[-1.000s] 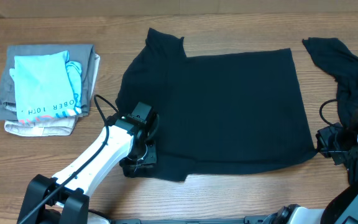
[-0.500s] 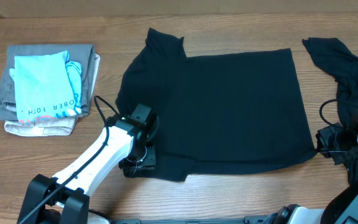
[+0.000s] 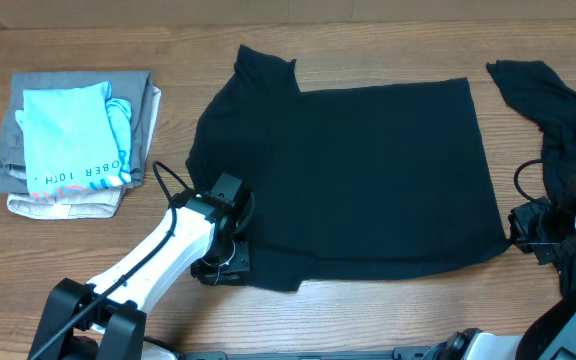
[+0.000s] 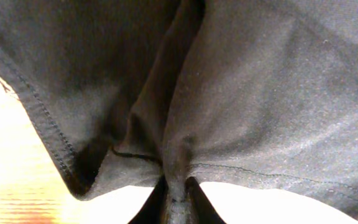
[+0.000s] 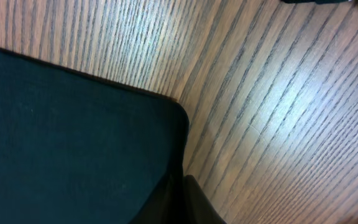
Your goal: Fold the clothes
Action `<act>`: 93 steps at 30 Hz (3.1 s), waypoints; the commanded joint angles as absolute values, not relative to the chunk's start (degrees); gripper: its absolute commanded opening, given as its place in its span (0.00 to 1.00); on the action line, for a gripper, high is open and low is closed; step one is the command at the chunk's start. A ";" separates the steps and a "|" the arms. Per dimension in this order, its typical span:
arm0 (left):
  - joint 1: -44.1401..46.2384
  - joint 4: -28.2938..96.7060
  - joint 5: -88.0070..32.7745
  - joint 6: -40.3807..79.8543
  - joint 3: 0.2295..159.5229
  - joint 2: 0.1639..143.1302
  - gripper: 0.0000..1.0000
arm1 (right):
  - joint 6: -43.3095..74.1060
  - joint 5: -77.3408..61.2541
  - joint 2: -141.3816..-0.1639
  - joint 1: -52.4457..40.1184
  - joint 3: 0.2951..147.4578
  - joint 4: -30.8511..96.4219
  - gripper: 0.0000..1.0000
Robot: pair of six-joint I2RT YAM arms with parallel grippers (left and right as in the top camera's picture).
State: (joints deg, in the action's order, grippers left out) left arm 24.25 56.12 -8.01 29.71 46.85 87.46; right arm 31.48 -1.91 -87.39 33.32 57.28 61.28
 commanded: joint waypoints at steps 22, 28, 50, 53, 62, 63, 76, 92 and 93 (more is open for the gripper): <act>11.33 59.79 -15.51 28.77 52.14 83.31 0.04 | 31.48 -1.32 -87.55 29.21 61.17 61.76 0.04; 10.09 60.03 -16.34 28.49 53.12 81.30 0.04 | 31.68 -1.34 -87.79 27.81 62.43 61.63 0.04; 3.75 65.91 -12.78 25.32 66.15 81.19 0.04 | 31.70 -2.63 -89.25 24.62 64.38 55.05 0.04; 3.75 65.49 -11.03 25.30 66.67 81.19 0.04 | 32.03 -2.68 -89.82 23.55 64.62 52.97 0.04; 3.75 61.60 -7.42 25.28 68.05 81.28 0.04 | 33.01 -2.72 -92.95 20.34 64.62 46.39 0.04; 3.77 61.25 -6.83 25.26 68.05 81.32 0.04 | 32.99 -2.70 -93.56 19.94 64.62 45.54 0.04; 3.79 56.25 -4.03 25.30 67.70 83.90 0.04 | 32.99 -2.68 -100.51 16.99 64.60 36.05 0.04; 3.88 51.90 -4.03 25.30 67.61 96.77 0.04 | 32.97 -2.59 -102.37 15.57 64.51 27.16 0.04; 3.88 51.72 -4.03 25.30 67.61 96.86 0.04 | 32.97 -2.59 -102.37 15.57 64.51 26.70 0.04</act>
State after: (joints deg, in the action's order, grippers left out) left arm 4.03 52.25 -5.26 26.39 66.54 96.47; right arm 32.82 -3.14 -102.02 15.68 63.02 28.14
